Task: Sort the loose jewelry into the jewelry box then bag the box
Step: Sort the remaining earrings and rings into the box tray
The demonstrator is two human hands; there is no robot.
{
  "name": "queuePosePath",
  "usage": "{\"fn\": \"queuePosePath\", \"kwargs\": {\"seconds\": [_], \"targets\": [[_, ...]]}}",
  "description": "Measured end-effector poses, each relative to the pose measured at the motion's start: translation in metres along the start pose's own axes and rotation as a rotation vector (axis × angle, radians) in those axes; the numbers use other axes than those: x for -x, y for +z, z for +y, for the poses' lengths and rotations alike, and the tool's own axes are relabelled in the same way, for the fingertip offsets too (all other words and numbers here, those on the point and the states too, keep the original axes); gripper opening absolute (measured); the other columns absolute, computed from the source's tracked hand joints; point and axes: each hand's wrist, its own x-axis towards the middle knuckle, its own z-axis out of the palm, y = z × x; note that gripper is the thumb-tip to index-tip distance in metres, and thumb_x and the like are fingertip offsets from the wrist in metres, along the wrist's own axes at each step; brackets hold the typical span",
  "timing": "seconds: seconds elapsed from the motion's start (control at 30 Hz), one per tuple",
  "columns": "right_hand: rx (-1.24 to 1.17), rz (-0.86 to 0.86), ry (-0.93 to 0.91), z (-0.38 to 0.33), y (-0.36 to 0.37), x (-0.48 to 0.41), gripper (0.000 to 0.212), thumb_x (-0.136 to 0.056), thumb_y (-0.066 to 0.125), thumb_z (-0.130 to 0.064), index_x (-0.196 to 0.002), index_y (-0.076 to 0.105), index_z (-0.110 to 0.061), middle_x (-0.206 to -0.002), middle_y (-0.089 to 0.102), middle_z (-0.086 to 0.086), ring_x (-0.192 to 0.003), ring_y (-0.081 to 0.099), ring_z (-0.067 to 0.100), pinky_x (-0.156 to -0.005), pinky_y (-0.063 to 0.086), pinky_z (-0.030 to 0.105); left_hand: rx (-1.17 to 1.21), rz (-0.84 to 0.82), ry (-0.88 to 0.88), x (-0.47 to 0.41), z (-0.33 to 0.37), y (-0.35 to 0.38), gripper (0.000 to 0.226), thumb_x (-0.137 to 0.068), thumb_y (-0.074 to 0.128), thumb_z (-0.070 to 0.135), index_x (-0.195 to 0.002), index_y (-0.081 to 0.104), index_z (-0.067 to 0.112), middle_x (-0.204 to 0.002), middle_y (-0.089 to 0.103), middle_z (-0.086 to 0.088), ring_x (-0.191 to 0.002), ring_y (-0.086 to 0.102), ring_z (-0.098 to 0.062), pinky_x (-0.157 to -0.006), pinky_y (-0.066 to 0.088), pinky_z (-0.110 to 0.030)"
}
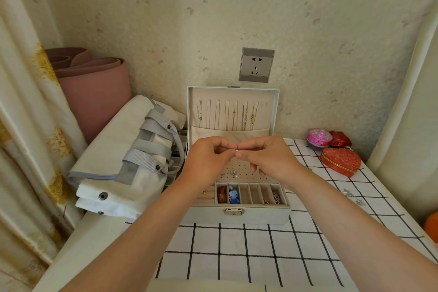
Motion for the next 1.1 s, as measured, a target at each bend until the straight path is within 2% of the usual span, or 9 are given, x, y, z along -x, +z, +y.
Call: {"fn": "queuePosePath", "kwargs": {"seconds": [0.1, 0.17, 0.27, 0.4, 0.67, 0.8, 1.1], "targets": [[0.092, 0.014, -0.016, 0.004, -0.004, -0.004, 0.015, -0.08, 0.083, -0.018, -0.095, 0.081, -0.021, -0.079, 0.076, -0.005, -0.05, 0.056, 0.007, -0.049, 0.044, 0.015, -0.055, -0.058, 0.023, 0.001, -0.002, 0.0, 0.012, -0.088, 0.071, 0.023, -0.094, 0.07, 0.033, -0.081, 0.073, 0.011, -0.081, 0.066, -0.001, -0.08, 0.053, -0.022], [0.201, 0.001, -0.019, 0.011, -0.003, -0.006, 0.012, -0.082, 0.081, -0.018, -0.093, 0.081, -0.023, -0.081, 0.076, -0.007, -0.051, 0.059, -0.001, -0.055, 0.047, 0.015, -0.217, -0.09, 0.063, 0.002, -0.004, 0.0, 0.014, -0.091, 0.068, 0.024, -0.102, 0.067, 0.034, -0.085, 0.07, 0.015, -0.084, 0.062, 0.002, -0.079, 0.049, -0.02], [0.431, -0.016, -0.073, 0.022, -0.003, -0.003, 0.01, -0.084, 0.078, -0.023, -0.087, 0.079, -0.032, -0.081, 0.074, -0.016, -0.074, 0.066, -0.005, -0.073, 0.053, 0.019, -0.57, -0.135, 0.188, 0.006, -0.01, -0.001, 0.017, -0.092, 0.065, 0.028, -0.105, 0.067, 0.038, -0.098, 0.066, 0.02, -0.099, 0.052, -0.001, -0.083, 0.045, -0.025], [0.666, -0.012, -0.144, 0.032, -0.004, 0.006, 0.01, -0.085, 0.074, -0.028, -0.092, 0.078, -0.033, -0.091, 0.071, -0.02, -0.088, 0.064, -0.003, -0.084, 0.054, 0.026, -0.728, -0.225, 0.295, 0.01, -0.015, 0.0, 0.017, -0.092, 0.064, 0.029, -0.106, 0.073, 0.034, -0.105, 0.067, 0.014, -0.107, 0.049, -0.007, -0.086, 0.046, -0.027], [0.653, 0.096, -0.291, 0.044, 0.008, 0.014, 0.008, -0.086, 0.074, -0.03, -0.091, 0.08, -0.034, -0.087, 0.072, -0.016, -0.084, 0.064, 0.003, -0.077, 0.055, 0.032, -0.797, -0.25, 0.332, 0.006, -0.014, 0.003, 0.021, -0.093, 0.061, 0.031, -0.111, 0.071, 0.035, -0.107, 0.067, 0.011, -0.107, 0.05, -0.01, -0.086, 0.044, -0.028], [0.71, 0.125, -0.333, 0.045, 0.016, 0.015, 0.006, -0.087, 0.074, -0.034, -0.088, 0.079, -0.034, -0.086, 0.07, -0.014, -0.082, 0.063, 0.005, -0.07, 0.054, 0.032, -0.822, -0.214, 0.329, 0.007, -0.015, 0.0, 0.022, -0.093, 0.061, 0.033, -0.113, 0.07, 0.035, -0.11, 0.067, 0.012, -0.108, 0.051, -0.011, -0.086, 0.042, -0.027], [0.759, 0.117, -0.336, 0.048, 0.01, 0.011, 0.004, -0.085, 0.074, -0.034, -0.086, 0.078, -0.033, -0.087, 0.067, -0.015, -0.081, 0.062, 0.004, -0.069, 0.052, 0.027, -0.797, -0.17, 0.324, 0.006, -0.017, -0.001, 0.015, -0.091, 0.064, 0.035, -0.104, 0.072, 0.034, -0.102, 0.069, 0.013, -0.102, 0.053, -0.009, -0.081, 0.042, -0.026]]}}
